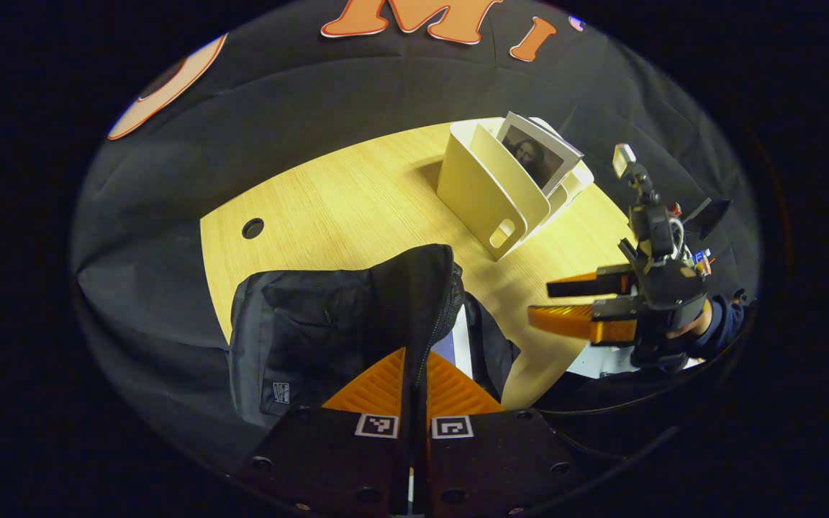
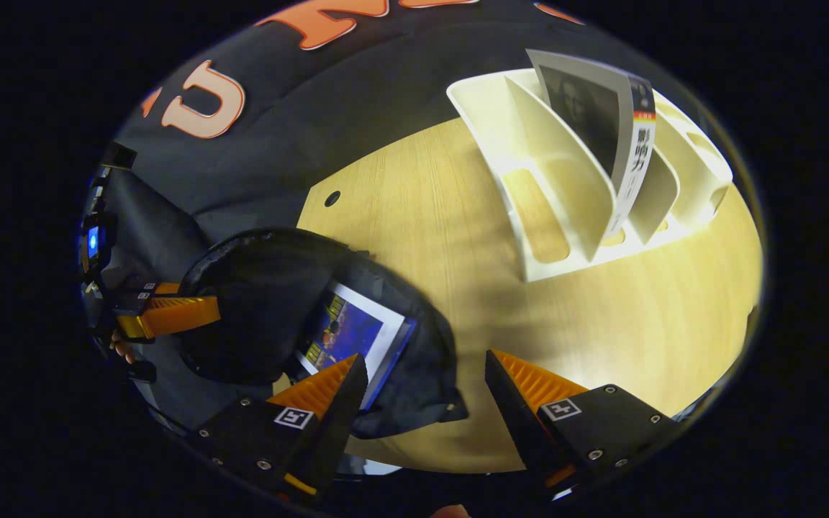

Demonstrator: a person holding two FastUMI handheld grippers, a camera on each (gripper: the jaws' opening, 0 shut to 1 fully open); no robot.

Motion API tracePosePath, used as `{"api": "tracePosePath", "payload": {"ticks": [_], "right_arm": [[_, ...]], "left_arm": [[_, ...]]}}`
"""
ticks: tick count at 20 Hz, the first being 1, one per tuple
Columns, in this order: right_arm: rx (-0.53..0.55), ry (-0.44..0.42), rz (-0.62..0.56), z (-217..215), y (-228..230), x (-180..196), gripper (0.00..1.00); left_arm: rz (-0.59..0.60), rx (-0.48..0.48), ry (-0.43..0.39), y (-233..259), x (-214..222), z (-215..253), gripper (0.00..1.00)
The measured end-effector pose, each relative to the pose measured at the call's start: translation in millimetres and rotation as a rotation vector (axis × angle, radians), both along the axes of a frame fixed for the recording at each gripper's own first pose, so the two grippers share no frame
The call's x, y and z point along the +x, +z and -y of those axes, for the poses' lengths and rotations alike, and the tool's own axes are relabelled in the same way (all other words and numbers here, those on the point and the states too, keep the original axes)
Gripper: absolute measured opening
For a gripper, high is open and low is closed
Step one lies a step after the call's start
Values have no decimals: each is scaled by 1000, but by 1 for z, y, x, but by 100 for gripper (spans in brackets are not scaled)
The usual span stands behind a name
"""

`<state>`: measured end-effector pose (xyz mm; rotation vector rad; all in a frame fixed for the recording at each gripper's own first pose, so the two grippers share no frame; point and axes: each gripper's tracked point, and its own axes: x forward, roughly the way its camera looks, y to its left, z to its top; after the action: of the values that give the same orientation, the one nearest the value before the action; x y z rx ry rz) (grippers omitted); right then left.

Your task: Open the schoolbag, grab two books from the bookshelf and put them into the schoolbag.

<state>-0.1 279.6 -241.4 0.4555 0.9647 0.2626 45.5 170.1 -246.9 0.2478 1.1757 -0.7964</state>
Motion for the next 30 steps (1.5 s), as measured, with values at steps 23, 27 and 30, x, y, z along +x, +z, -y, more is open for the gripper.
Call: {"api": "tracePosePath", "payload": {"ticks": [23,27,30], "right_arm": [[-307,81,-37,202,90,101,99],[-329,144,-34,204,104,140,98],[-327,200,-55,196,98,163,99]], "left_arm": [[-22,1,125,-16,-7,20,3],[-23,1,193,-15,-9,18,3],[-27,-3,245,-16,-12,16,3]]}}
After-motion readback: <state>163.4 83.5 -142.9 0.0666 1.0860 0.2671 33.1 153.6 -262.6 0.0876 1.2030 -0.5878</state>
